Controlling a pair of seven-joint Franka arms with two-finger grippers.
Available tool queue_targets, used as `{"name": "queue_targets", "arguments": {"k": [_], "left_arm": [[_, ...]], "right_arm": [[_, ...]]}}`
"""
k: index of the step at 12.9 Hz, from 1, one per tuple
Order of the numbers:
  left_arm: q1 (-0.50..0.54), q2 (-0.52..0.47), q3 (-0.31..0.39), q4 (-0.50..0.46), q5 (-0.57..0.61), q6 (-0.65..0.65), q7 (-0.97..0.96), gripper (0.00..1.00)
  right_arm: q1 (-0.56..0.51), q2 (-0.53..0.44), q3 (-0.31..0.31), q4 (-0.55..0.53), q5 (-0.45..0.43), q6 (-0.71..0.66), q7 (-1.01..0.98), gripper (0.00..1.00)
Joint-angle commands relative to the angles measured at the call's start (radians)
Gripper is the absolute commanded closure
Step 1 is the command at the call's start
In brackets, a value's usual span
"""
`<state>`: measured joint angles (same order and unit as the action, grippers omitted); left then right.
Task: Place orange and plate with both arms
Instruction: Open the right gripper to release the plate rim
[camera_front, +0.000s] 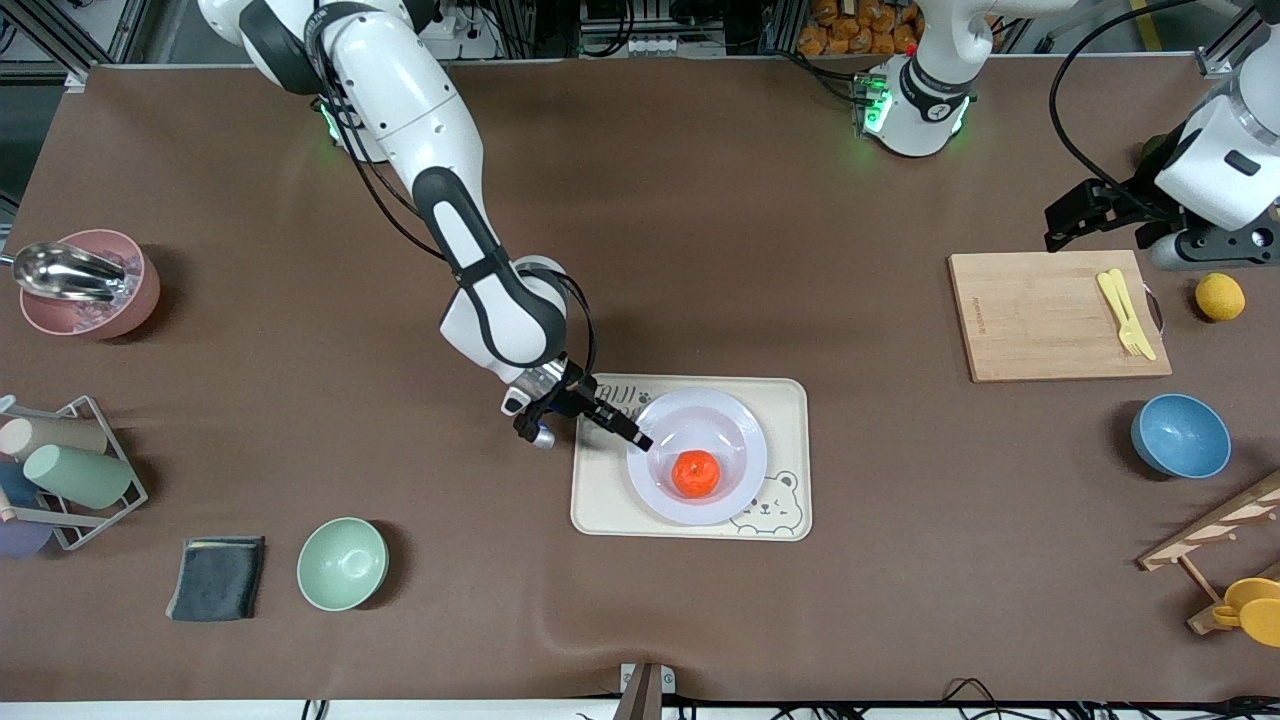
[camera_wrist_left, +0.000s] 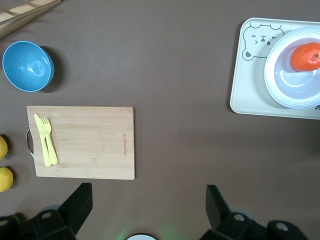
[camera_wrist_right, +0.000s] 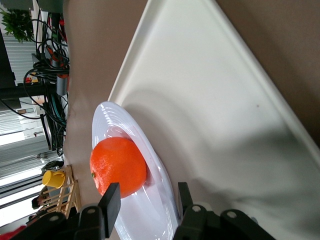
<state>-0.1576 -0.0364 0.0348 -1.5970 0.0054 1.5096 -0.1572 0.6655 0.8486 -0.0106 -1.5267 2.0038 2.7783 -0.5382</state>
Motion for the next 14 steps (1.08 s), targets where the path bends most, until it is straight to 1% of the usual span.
{"name": "queue_targets", "arguments": {"k": [1, 4, 6, 7, 8, 10, 12, 14], "left_arm": [[-0.005, 0.007, 0.002, 0.020, -0.008, -0.005, -0.013, 0.00], [-0.003, 0.007, 0.002, 0.022, -0.010, -0.005, -0.013, 0.00], [-0.003, 0.007, 0.002, 0.020, -0.010, -0.005, -0.013, 0.00], [-0.002, 0.007, 0.002, 0.020, -0.012, -0.005, -0.013, 0.00], [-0.002, 0.007, 0.002, 0.020, -0.012, -0.005, -0.013, 0.00], [-0.002, 0.007, 0.002, 0.020, -0.012, -0.005, -0.013, 0.00], [-0.002, 0.007, 0.002, 0.020, -0.012, -0.005, -0.013, 0.00], [-0.002, 0.007, 0.002, 0.020, -0.013, -0.006, -0.013, 0.00]], "right_arm": [[-0.064, -0.032, 0.017, -0.023, -0.092, -0.009, 0.041, 0.46], [-0.089, -0.040, 0.017, -0.029, -0.135, -0.017, 0.041, 0.48], [-0.109, -0.068, 0.017, -0.064, -0.167, -0.037, 0.049, 0.49], [-0.125, -0.091, 0.017, -0.091, -0.209, -0.063, 0.072, 0.49], [-0.145, -0.117, 0.015, -0.122, -0.289, -0.090, 0.122, 0.49], [-0.205, -0.166, 0.014, -0.167, -0.503, -0.176, 0.278, 0.47], [-0.257, -0.207, 0.011, -0.177, -0.646, -0.253, 0.375, 0.46], [-0.355, -0.252, 0.006, -0.184, -0.790, -0.417, 0.421, 0.41]]}}
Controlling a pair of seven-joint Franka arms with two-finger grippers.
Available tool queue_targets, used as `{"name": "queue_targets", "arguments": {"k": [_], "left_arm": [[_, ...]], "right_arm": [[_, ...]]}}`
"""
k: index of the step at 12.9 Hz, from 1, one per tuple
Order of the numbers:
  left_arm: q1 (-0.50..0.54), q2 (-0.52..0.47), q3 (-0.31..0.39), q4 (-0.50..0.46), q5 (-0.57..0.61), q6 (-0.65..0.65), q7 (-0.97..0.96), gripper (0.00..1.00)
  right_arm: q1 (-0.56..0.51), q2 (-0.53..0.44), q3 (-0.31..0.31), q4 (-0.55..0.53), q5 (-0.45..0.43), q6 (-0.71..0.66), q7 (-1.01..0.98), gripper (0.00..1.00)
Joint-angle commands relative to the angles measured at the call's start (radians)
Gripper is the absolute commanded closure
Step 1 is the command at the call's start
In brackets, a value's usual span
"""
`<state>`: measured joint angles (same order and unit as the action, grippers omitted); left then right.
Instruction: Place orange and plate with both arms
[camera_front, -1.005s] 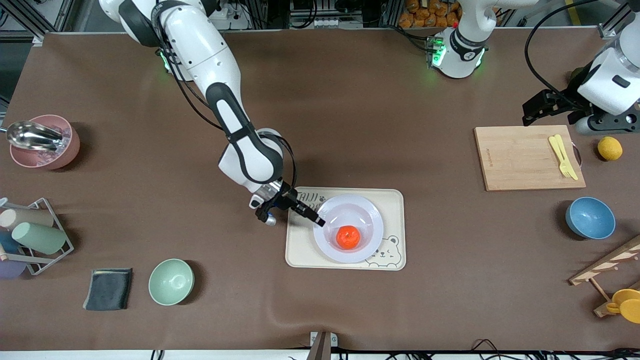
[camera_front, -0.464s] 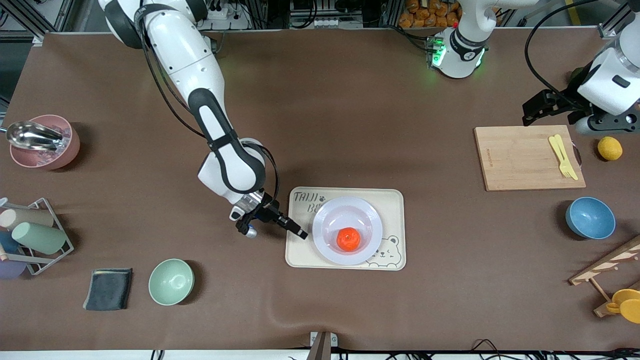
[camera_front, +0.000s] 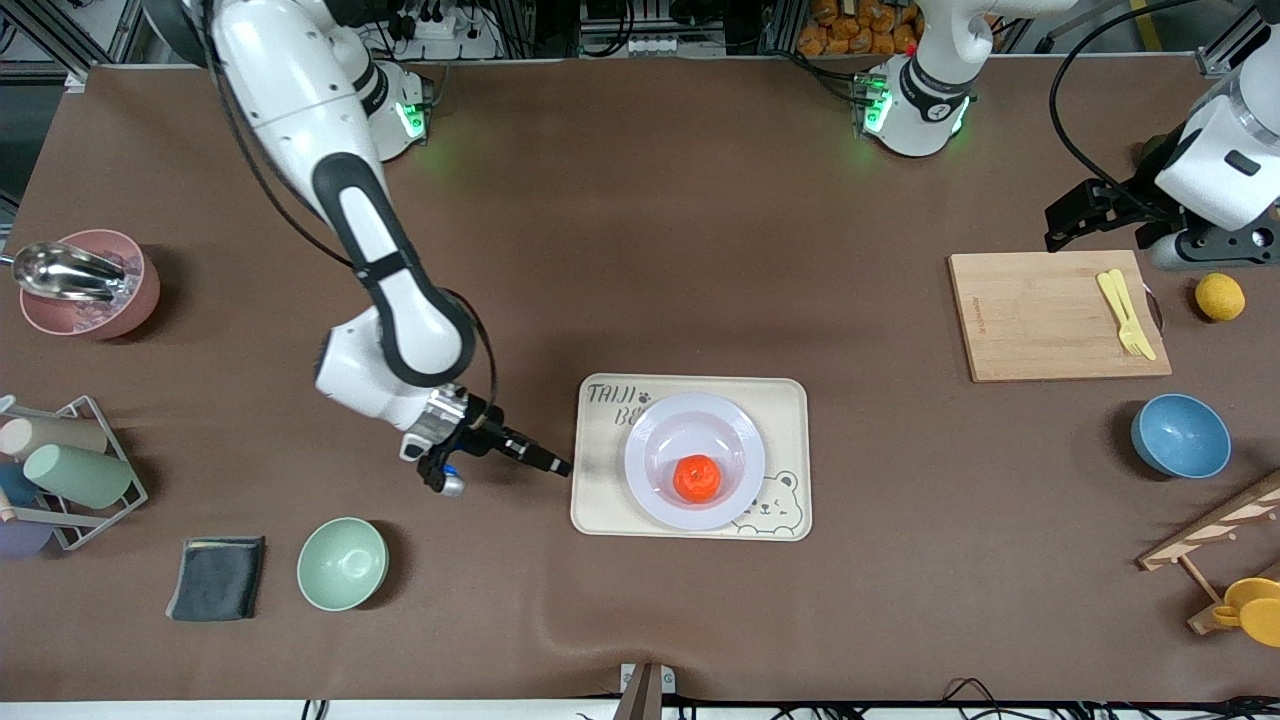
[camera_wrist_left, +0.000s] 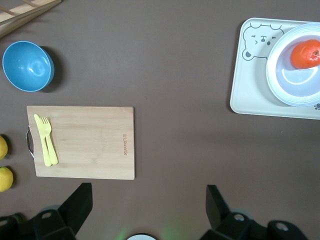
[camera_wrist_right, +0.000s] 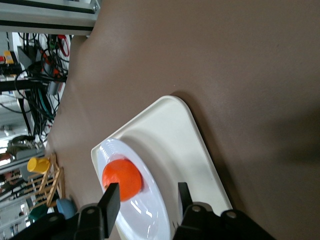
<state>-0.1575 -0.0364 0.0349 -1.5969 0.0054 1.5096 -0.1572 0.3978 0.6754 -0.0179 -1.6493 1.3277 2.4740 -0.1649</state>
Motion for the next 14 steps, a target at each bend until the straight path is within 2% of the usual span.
{"name": "queue_targets", "arguments": {"k": [1, 3, 5, 7, 9, 12, 14], "left_arm": [[-0.002, 0.007, 0.002, 0.020, -0.013, -0.005, -0.013, 0.00], [-0.001, 0.007, 0.002, 0.020, -0.013, -0.005, -0.013, 0.00], [-0.001, 0.007, 0.002, 0.020, -0.012, -0.005, -0.013, 0.00], [-0.001, 0.007, 0.002, 0.020, -0.012, -0.006, -0.013, 0.00], [-0.001, 0.007, 0.002, 0.020, -0.012, -0.005, -0.013, 0.00], [-0.001, 0.007, 0.002, 0.020, -0.012, -0.005, -0.013, 0.00], [-0.001, 0.007, 0.002, 0.020, -0.010, -0.005, -0.013, 0.00]], "right_arm": [[-0.130, -0.106, 0.000, -0.064, -0.196, -0.192, 0.066, 0.37], [-0.183, -0.157, -0.061, -0.070, -0.342, -0.364, 0.088, 0.29], [-0.197, -0.194, -0.163, -0.066, -0.482, -0.513, 0.079, 0.22], [-0.197, -0.230, -0.241, -0.061, -0.591, -0.593, 0.074, 0.10], [-0.204, -0.281, -0.270, -0.058, -0.704, -0.639, 0.076, 0.00], [-0.243, -0.354, -0.281, -0.052, -0.818, -0.696, 0.074, 0.00], [-0.251, -0.426, -0.280, -0.052, -0.959, -0.718, 0.077, 0.00]]}}
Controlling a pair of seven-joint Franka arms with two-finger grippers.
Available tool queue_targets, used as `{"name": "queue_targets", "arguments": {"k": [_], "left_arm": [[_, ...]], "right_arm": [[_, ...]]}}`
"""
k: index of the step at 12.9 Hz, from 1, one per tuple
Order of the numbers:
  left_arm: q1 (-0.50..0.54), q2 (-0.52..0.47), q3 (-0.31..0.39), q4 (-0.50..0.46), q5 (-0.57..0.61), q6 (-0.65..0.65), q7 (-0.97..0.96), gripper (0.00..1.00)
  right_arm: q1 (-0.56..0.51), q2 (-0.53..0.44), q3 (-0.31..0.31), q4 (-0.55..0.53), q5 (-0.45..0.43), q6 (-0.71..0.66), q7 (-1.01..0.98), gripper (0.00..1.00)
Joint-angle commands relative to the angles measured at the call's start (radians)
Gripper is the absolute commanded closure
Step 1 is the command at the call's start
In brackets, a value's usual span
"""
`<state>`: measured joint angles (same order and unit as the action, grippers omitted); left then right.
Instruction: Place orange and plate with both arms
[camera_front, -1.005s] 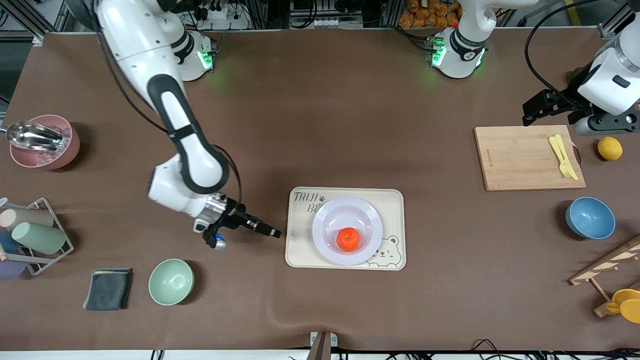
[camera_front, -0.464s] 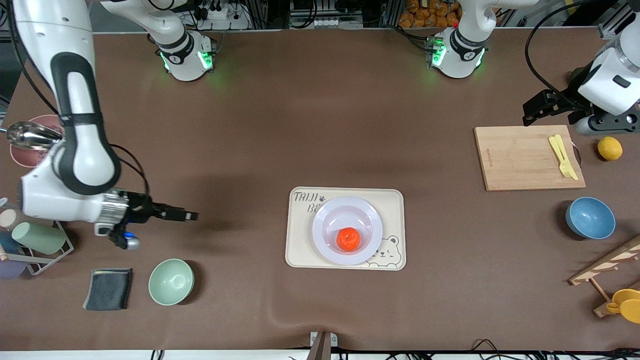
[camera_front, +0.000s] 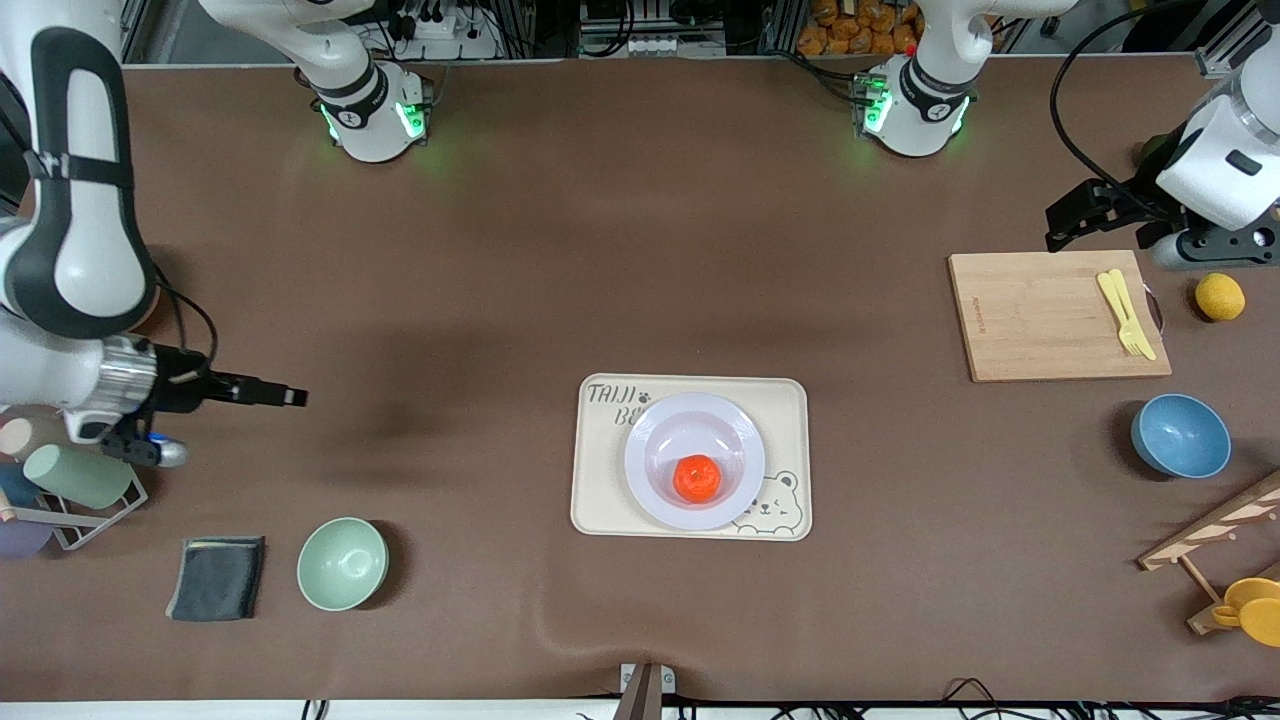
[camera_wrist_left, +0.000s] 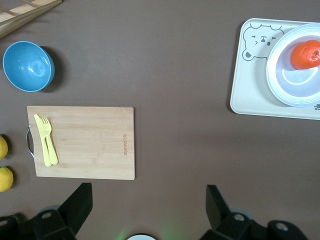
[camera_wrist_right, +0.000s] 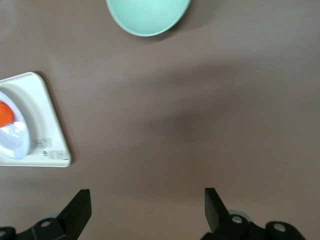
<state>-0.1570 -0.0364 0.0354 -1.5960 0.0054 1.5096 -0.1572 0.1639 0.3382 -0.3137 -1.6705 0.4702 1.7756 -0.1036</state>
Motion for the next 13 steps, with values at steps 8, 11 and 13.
{"name": "queue_targets", "arguments": {"k": [8, 11, 13], "left_arm": [[-0.001, 0.007, 0.001, 0.019, -0.010, -0.005, -0.013, 0.00], [-0.003, 0.007, 0.001, 0.019, -0.008, -0.005, -0.013, 0.00], [-0.003, 0.007, 0.001, 0.019, -0.008, -0.005, -0.012, 0.00]], "right_arm": [[-0.099, -0.330, 0.205, -0.017, -0.380, -0.096, 0.171, 0.00], [-0.112, -0.306, 0.203, 0.044, -0.380, -0.104, 0.170, 0.00], [-0.113, -0.286, 0.205, 0.098, -0.381, -0.108, 0.179, 0.00]]}}
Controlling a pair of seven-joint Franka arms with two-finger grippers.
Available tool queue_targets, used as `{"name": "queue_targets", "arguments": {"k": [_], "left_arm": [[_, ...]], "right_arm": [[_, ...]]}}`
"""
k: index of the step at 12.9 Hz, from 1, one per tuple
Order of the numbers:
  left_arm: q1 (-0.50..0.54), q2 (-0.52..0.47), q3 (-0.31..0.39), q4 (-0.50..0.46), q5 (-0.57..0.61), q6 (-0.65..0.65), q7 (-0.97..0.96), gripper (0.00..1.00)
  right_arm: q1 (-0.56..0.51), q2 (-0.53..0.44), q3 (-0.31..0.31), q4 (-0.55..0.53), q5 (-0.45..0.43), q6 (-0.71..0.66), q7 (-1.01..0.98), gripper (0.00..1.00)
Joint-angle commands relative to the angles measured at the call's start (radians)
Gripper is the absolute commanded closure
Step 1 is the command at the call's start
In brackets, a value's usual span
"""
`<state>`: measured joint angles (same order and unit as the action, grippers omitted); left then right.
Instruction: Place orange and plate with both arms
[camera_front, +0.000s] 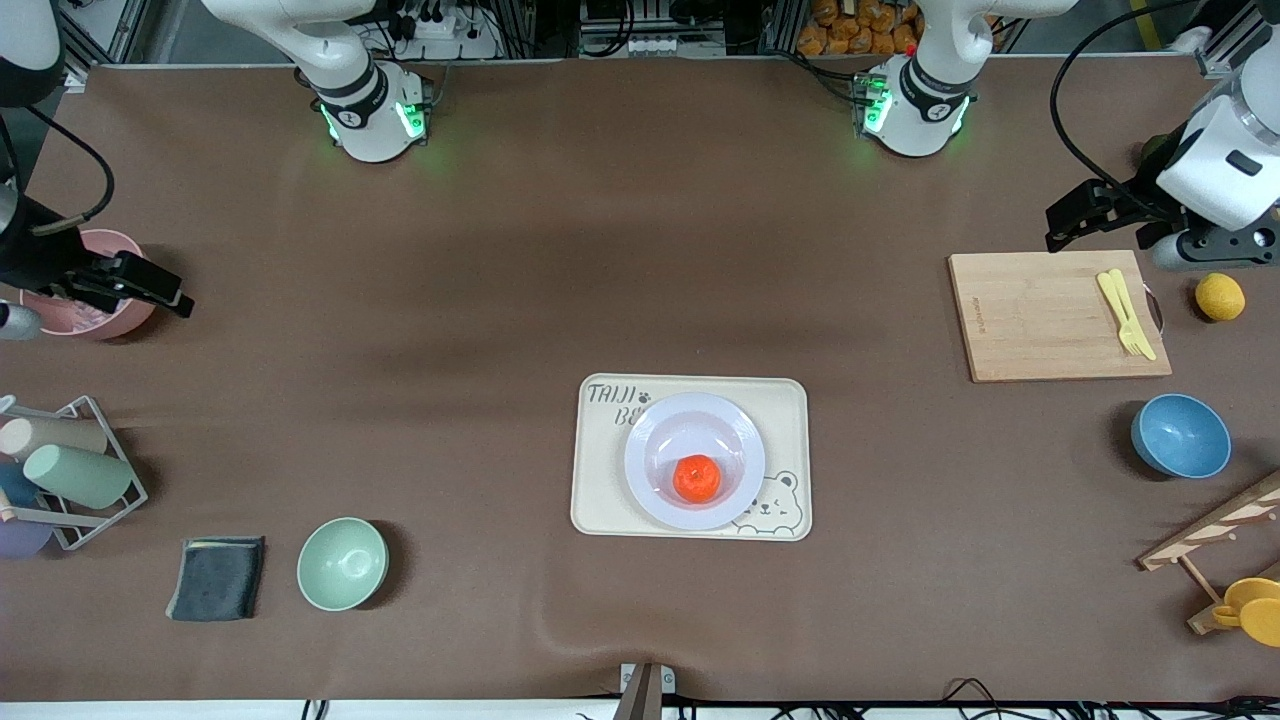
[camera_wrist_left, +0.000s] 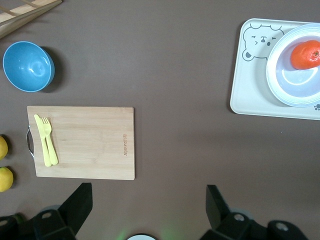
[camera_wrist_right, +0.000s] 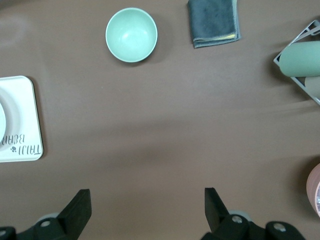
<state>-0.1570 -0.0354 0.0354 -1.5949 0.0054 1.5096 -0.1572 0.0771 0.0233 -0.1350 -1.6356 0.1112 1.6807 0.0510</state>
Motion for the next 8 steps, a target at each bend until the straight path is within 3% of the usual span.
{"name": "queue_targets", "arguments": {"k": [1, 8], "left_arm": [[-0.003, 0.006, 0.001, 0.018, -0.008, -0.005, -0.012, 0.00], [-0.001, 0.009, 0.001, 0.019, -0.008, -0.005, -0.012, 0.00]], "right_arm": [[-0.027, 0.029, 0.026, 0.066, -0.022, -0.013, 0.026, 0.00], [-0.023, 0.027, 0.023, 0.072, -0.022, -0.032, 0.026, 0.00]]}}
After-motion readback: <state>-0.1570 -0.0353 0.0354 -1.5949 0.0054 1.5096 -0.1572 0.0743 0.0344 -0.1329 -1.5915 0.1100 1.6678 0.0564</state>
